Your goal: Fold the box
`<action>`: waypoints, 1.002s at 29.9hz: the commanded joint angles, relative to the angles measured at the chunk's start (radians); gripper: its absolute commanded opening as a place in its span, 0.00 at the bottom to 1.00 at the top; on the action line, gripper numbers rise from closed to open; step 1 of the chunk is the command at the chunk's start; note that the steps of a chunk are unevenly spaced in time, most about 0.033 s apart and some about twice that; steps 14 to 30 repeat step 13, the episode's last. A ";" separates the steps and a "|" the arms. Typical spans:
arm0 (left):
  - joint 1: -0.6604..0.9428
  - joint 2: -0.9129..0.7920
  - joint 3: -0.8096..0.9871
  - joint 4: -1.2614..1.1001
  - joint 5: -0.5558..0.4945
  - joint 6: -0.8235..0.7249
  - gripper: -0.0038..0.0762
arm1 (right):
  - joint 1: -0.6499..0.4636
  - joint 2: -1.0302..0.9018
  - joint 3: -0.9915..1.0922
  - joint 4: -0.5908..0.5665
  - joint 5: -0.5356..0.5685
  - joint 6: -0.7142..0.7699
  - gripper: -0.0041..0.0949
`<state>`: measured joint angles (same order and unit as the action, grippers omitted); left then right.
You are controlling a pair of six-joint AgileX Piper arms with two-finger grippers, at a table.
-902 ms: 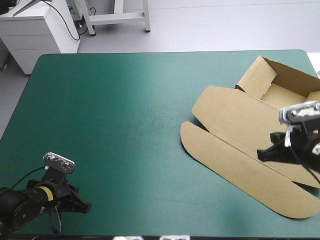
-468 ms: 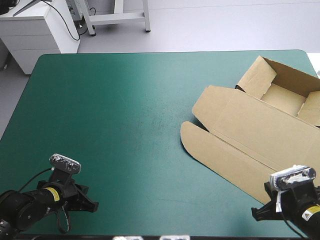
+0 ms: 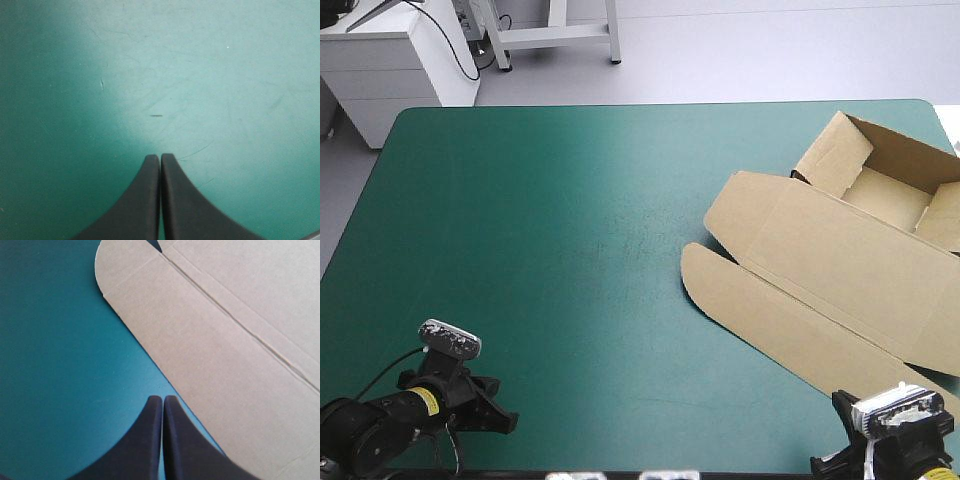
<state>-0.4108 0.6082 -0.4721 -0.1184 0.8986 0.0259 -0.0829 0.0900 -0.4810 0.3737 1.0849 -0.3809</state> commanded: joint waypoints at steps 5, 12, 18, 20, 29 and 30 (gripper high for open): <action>0.000 -0.068 -0.038 -0.048 -0.001 0.009 0.04 | 0.002 0.002 -0.019 0.030 0.011 0.002 0.03; 0.000 -0.087 -0.038 -0.044 -0.004 0.007 0.04 | 0.002 0.002 -0.019 0.030 0.015 0.002 0.02; 0.000 -0.087 -0.038 -0.044 -0.004 0.007 0.04 | 0.002 0.002 -0.019 0.030 0.015 0.002 0.02; 0.000 -0.087 -0.038 -0.044 -0.004 0.007 0.04 | 0.002 0.002 -0.019 0.030 0.015 0.002 0.02; 0.000 -0.087 -0.038 -0.044 -0.004 0.007 0.04 | 0.002 0.002 -0.019 0.030 0.015 0.002 0.02; 0.000 -0.087 -0.038 -0.044 -0.004 0.007 0.04 | 0.002 0.002 -0.019 0.030 0.015 0.002 0.02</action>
